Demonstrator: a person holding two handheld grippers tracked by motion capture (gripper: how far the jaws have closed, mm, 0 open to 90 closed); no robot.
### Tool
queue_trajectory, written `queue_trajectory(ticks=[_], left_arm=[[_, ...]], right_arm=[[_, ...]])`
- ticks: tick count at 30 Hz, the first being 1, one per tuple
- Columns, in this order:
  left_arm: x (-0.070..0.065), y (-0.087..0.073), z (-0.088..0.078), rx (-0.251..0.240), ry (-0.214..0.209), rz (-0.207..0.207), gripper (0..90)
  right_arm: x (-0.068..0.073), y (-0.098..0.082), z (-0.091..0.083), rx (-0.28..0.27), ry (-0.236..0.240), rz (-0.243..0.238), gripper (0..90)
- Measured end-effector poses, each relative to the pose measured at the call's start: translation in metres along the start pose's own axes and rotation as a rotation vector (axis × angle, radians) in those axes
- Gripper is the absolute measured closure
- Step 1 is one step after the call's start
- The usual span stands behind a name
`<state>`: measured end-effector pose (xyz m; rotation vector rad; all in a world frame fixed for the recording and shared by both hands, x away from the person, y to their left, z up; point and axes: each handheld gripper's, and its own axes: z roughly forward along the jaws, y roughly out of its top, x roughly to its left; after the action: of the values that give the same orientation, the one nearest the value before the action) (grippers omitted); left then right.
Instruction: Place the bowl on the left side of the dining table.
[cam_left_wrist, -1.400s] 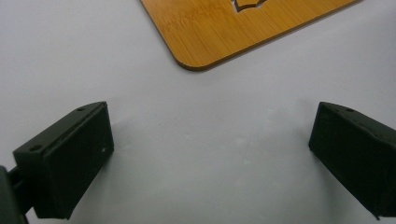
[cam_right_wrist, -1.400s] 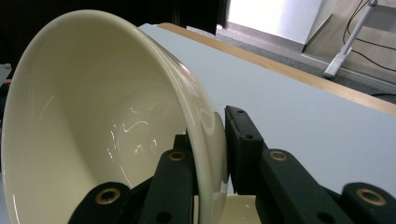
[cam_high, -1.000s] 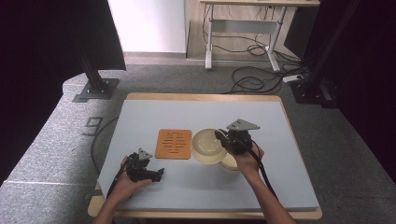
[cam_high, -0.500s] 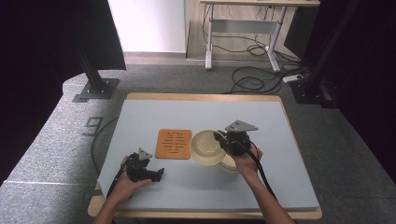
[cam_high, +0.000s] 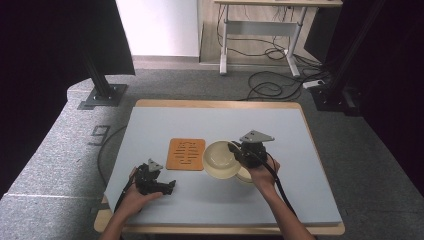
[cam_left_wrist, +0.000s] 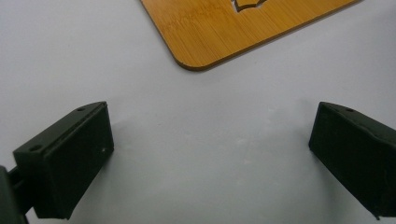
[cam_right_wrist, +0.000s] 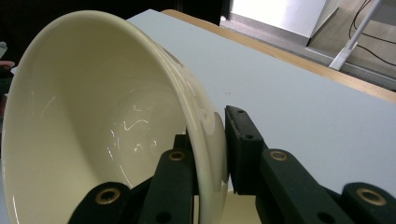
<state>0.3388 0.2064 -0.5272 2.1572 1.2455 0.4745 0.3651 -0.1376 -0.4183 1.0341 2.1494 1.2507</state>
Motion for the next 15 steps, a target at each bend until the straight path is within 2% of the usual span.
queue_trajectory(ticks=[15], left_arm=[[0.0, 0.0, 0.0, 0.0, 0.0, 0.0, 0.1]], right_arm=[[0.0032, -0.0041, 0.006, 0.014, -0.001, -0.007, 79.8]])
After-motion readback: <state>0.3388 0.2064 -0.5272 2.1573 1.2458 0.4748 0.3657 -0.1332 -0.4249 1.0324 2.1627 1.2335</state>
